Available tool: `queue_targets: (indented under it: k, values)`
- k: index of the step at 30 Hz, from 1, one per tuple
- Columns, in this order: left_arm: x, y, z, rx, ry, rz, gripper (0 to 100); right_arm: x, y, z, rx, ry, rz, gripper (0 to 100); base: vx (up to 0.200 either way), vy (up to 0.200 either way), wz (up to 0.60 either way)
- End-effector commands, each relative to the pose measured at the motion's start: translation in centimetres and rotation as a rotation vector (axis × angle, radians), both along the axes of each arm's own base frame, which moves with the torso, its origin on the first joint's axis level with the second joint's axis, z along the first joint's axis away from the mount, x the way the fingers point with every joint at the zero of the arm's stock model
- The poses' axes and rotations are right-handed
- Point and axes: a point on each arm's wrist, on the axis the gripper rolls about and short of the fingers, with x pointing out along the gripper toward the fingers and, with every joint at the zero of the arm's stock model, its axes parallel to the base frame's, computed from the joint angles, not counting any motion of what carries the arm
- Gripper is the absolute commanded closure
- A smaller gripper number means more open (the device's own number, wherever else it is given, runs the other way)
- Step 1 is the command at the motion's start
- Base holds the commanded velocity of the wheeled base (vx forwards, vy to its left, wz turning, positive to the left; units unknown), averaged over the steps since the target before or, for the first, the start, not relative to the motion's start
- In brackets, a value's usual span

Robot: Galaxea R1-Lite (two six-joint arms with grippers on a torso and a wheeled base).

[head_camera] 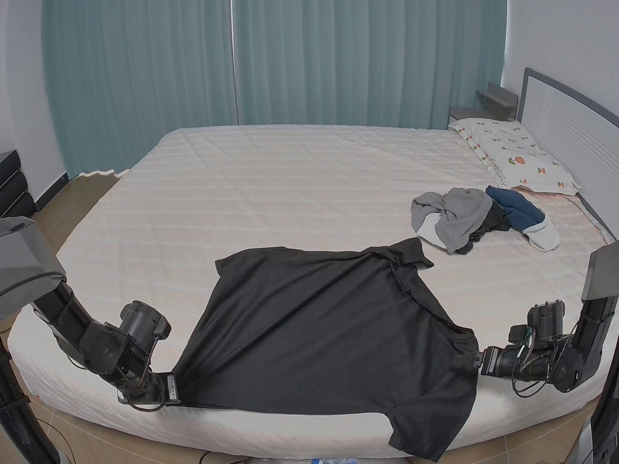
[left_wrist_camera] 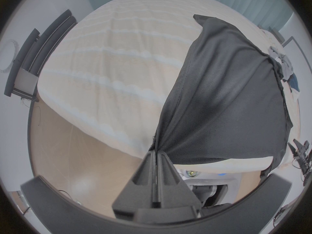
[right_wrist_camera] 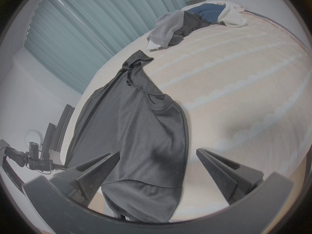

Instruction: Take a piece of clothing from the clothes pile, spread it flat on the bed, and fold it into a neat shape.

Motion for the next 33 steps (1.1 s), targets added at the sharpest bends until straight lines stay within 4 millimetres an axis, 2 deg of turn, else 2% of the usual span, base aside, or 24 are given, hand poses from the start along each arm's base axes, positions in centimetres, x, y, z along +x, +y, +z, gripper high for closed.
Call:
queue_targets:
  k: [1, 3, 7, 14, 16, 17, 18, 19, 20, 23, 27, 33]
  values:
    - [-0.4, 1.0, 0.2, 0.032, 0.02, 0.01, 100, 0.3, 0.6, 0.1, 0.0, -0.013, 0.02, 0, 0.0, 0.0, 0.0]
    - [-0.5, 1.4, 0.2, 0.058, 0.031, 0.008, 100, 1.1, 0.6, 0.7, 0.0, -0.057, 0.017, 0, 0.0, 0.0, 0.0]
    - [-0.8, 1.6, -0.1, 0.067, 0.041, -0.001, 100, 3.5, 0.9, 3.3, -0.021, -0.189, -0.021, 0, 0.0, 0.0, 0.0]
    - [0.1, 1.3, -0.2, 0.042, 0.002, 0.001, 100, 6.5, 4.3, 5.0, -0.01, -0.247, -0.011, 0, 0.0, 0.0, 0.0]
    - [-0.1, 1.3, -0.3, 0.043, 0.005, -0.001, 100, 7.8, 6.3, 5.0, 0.005, -0.237, 0.007, 0, 0.0, 0.0, 0.0]
    - [-0.1, 1.3, -0.3, 0.043, 0.005, -0.001, 0, 7.8, 6.3, 5.0, 0.005, -0.237, 0.007, 0, 0.0, 0.0, 0.0]
    - [0.1, 1.2, -0.2, 0.041, -0.003, 0.001, 0, 9.0, 7.8, 5.0, 0.02, -0.237, 0.014, 0, 0.0, 0.0, 0.0]
    - [0.1, 1.2, -0.2, 0.039, -0.006, 0.0, 0, 9.3, 8.1, 4.9, 0.024, -0.233, 0.012, 0, 0.0, 0.0, 0.0]
    - [0.3, 1.2, 0.1, 0.03, -0.021, 0.002, 0, 10.3, 9.5, 4.6, 0.031, -0.221, 0.01, 0, 0.0, 0.0, 0.0]
    - [1.3, 1.2, 0.8, -0.025, -0.081, 0.029, 0, 12.3, 11.8, 3.6, 0.021, -0.198, -0.004, 0, 0.0, 0.0, 0.0]
    - [3.2, 1.1, 2.3, -0.137, -0.204, 0.17, 0, 14.2, 14.5, 2.5, 0.033, -0.152, -0.002, 0, 0.0, 0.0, 0.0]
    - [4.9, 1.0, 3.1, -0.25, -0.247, 0.229, 0, 17.2, 16.3, -0.3, 0.031, -0.087, -0.029, 0, 0.0, 0.0, 0.0]
